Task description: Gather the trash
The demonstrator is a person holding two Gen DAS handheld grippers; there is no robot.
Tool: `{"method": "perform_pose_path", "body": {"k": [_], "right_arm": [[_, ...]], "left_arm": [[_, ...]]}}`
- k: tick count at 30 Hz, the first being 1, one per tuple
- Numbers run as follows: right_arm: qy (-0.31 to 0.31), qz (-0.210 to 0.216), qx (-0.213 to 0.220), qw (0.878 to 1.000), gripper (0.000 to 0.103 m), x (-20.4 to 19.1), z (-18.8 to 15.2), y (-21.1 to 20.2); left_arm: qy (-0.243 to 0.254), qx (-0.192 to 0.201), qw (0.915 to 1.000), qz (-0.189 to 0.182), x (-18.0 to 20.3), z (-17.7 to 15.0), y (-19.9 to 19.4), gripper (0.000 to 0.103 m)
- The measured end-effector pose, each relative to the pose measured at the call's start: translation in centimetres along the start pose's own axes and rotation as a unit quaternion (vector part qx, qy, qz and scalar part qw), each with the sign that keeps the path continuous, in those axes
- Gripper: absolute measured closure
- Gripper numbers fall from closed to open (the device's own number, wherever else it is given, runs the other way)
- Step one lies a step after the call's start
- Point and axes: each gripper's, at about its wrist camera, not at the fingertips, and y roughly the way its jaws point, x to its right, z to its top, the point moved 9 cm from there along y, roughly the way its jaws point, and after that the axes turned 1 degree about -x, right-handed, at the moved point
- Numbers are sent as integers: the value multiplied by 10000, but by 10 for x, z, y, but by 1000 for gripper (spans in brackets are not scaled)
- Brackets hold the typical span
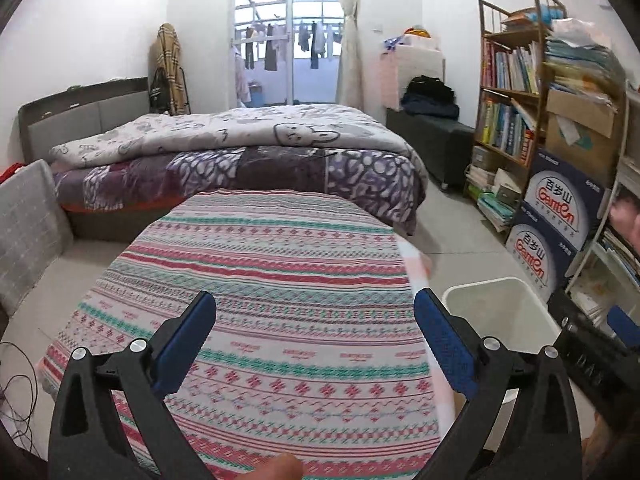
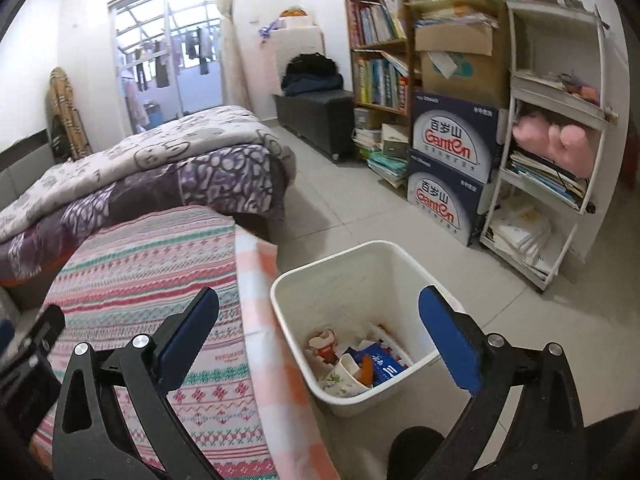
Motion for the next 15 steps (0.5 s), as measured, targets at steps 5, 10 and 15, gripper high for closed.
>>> {"method": "perform_pose_path", "body": {"k": [5, 10, 15], "right_arm": [[-203, -57, 10, 9998, 7, -10, -10, 6], [-216, -35, -18, 9998, 7, -13, -13, 13], [-169, 22, -174, 9997, 7, -15, -18, 22]], "left_arm": [[-32, -160, 9999, 24, -10, -11, 6, 7], [-221, -478, 9986, -22, -15, -20, 22, 7], [-247, -546, 9982, 15, -16, -22, 27, 7]]}}
